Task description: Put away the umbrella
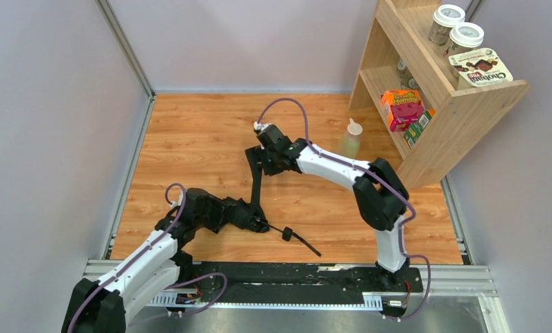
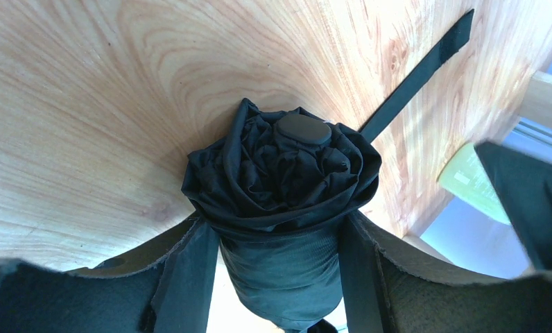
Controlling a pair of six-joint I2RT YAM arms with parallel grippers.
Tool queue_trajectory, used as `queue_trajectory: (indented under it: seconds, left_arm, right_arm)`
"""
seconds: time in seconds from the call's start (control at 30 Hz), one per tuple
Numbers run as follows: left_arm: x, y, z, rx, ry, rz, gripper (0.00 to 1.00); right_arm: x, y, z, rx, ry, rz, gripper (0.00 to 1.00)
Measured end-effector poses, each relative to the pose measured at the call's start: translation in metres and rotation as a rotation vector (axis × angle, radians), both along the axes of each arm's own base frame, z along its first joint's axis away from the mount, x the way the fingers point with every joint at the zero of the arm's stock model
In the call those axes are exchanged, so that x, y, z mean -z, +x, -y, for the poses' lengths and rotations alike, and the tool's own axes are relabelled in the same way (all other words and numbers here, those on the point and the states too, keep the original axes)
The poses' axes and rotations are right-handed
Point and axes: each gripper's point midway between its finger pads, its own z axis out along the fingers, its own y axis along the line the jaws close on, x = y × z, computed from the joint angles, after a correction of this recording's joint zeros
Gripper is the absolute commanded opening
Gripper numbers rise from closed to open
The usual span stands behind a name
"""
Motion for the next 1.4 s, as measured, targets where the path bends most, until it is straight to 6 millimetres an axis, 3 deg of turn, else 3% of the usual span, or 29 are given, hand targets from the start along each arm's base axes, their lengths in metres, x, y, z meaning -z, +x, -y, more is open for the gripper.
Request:
queue_trajectory:
  seconds: [0.17, 0.3, 0.4, 0.5, 0.57, 0.77, 0.87, 1.0, 1.03, 1.27, 1.33, 1.4]
  left_arm:
    - [0.001, 0.001, 0.000, -0.004, 0.010, -0.030, 0.00]
    - [0.002, 0.001, 0.001, -0.011, 0.012, -0.058, 0.00]
    - [0.002, 0.002, 0.001, -0.016, 0.024, -0.092, 0.00]
    - [0.003, 0.003, 0.002, -0.017, 0.043, -0.140, 0.00]
    - [0.004, 0.004, 0.002, -0.017, 0.057, -0.170, 0.00]
    - [0.005, 0.005, 0.002, -0.017, 0.071, -0.205, 0.00]
    - [0.004, 0.005, 0.002, -0.018, 0.071, -0.206, 0.00]
    - [0.004, 0.002, 0.001, -0.018, 0.077, -0.221, 0.00]
    - [0.004, 0.001, 0.001, -0.018, 0.078, -0.223, 0.00]
    - [0.004, -0.002, 0.002, -0.010, 0.078, -0.244, 0.00]
    - [0.002, -0.002, 0.002, -0.009, 0.074, -0.239, 0.00]
    - [-0.002, -0.001, 0.003, -0.007, 0.070, -0.220, 0.24]
  right_arm:
    - [-0.025, -0.044, 0.005, -0.166, 0.088, -0.021, 0.91]
    - [-0.021, -0.073, -0.002, -0.284, 0.149, -0.007, 0.95]
    - [-0.015, -0.122, -0.005, -0.465, 0.122, 0.067, 0.96]
    - [-0.018, -0.170, -0.026, -0.674, 0.135, 0.183, 0.95]
    - [-0.019, -0.184, -0.038, -0.756, 0.132, 0.258, 0.93]
    - [-0.006, -0.176, -0.071, -0.811, 0.040, 0.454, 0.86]
    - [0.014, -0.171, -0.076, -0.809, -0.019, 0.492, 0.85]
    - [0.041, -0.160, -0.074, -0.788, -0.115, 0.529, 0.75]
    - [0.042, -0.156, -0.075, -0.769, -0.123, 0.550, 0.71]
    - [0.046, -0.152, -0.074, -0.684, -0.136, 0.606, 0.00]
    - [0.046, -0.154, -0.073, -0.674, -0.103, 0.602, 0.00]
    - [0.046, -0.154, -0.072, -0.675, -0.034, 0.579, 0.00]
